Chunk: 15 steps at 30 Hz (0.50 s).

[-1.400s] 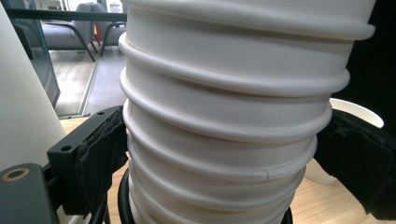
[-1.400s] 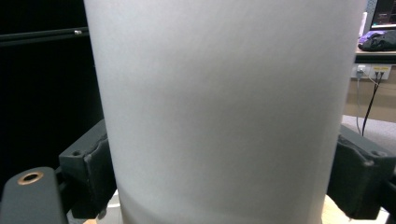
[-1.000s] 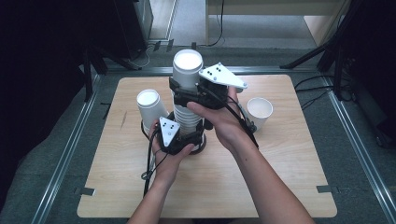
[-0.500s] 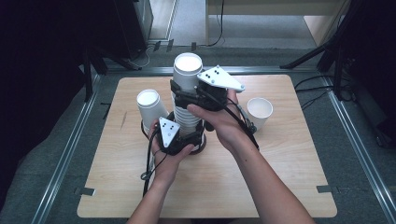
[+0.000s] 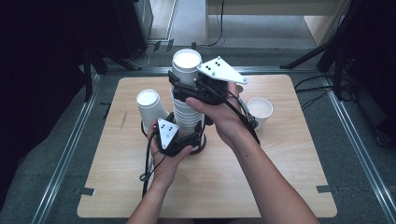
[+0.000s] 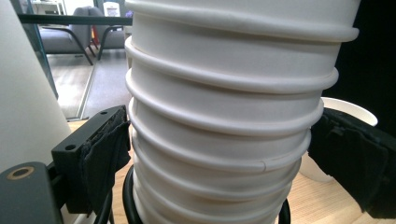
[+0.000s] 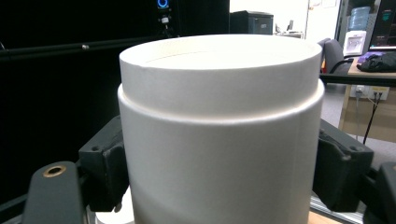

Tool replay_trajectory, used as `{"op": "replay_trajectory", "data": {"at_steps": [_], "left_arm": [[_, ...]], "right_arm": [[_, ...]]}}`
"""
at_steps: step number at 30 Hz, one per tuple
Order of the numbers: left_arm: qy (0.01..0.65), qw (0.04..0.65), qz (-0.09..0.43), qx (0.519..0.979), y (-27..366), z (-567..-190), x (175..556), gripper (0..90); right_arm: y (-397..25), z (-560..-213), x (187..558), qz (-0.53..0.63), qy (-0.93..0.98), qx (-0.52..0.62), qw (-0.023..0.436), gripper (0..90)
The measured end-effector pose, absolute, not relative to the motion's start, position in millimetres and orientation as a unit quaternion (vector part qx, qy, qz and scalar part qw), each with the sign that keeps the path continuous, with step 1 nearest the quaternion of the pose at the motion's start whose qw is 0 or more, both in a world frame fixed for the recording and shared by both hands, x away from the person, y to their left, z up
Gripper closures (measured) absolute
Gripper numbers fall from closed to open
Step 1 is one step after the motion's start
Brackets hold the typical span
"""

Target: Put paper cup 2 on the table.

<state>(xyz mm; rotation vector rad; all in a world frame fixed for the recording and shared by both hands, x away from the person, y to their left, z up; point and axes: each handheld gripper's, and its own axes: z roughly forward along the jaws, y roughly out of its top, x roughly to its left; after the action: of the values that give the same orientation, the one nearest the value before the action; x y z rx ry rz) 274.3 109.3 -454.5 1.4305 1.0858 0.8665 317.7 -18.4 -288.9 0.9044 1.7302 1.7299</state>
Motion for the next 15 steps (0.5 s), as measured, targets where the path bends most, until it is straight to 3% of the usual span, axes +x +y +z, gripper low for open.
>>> {"op": "replay_trajectory", "data": {"at_steps": [15], "left_arm": [[0.433,0.576,0.368,0.588,115.4,-422.7,266.6,3.0]], "right_arm": [[-22.7,-311.1,318.1,0.625,0.659,0.345,0.239,13.7]]}}
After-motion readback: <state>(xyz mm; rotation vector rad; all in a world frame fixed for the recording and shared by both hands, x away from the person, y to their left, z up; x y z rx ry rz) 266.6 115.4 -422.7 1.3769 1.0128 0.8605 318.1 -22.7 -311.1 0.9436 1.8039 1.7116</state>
